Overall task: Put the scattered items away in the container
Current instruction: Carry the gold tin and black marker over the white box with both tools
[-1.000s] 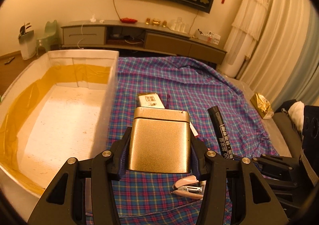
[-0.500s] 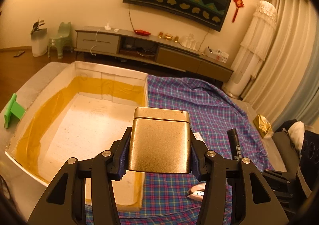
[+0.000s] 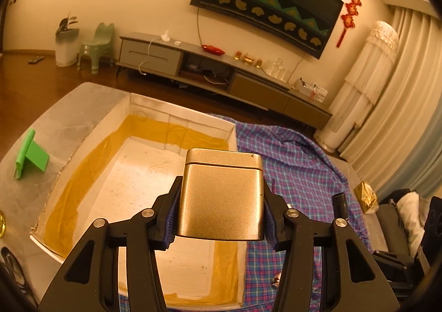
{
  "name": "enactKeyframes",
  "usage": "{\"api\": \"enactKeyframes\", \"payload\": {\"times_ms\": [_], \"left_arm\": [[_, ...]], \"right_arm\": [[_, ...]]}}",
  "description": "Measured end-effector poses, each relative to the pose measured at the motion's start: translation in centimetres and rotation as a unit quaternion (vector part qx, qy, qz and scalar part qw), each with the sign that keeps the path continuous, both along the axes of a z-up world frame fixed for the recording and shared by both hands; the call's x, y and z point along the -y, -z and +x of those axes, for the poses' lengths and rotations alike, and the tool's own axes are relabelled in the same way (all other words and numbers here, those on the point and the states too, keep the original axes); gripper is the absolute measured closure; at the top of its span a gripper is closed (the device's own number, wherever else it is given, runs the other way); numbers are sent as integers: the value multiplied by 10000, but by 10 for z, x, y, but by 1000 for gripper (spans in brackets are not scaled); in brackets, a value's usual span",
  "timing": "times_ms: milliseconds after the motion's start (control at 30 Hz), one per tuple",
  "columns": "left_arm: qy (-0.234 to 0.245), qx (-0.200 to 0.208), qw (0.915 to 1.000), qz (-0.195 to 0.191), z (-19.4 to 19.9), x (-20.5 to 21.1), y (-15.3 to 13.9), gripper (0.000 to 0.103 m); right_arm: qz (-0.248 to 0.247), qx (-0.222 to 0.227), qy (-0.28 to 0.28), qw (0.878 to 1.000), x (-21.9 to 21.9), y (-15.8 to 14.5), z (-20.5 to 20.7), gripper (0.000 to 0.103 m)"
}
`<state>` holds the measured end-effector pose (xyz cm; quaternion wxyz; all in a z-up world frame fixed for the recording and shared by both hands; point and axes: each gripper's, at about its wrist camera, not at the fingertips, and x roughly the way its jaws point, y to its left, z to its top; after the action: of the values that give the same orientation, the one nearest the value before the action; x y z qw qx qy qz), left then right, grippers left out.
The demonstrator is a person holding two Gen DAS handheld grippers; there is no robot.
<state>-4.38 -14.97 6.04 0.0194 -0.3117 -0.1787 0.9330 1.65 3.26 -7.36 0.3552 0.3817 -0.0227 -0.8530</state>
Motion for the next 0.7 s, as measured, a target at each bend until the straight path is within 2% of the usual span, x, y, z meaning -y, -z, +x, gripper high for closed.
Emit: {"api": "enactKeyframes", "payload": {"times_ms": [300, 500, 700], "left_arm": [[-349, -93, 9990, 282, -15, 25, -12, 51], [-412, 106, 9990, 134, -44, 29, -3, 51], [-602, 307, 9975, 211, -63, 47, 6, 51]], "right_arm": [[71, -73, -119, 9999, 28, -30, 1, 89], [2, 8, -214, 9998, 40, -35, -19, 89], [38, 85, -349, 9993, 61, -33, -43, 89]]}}
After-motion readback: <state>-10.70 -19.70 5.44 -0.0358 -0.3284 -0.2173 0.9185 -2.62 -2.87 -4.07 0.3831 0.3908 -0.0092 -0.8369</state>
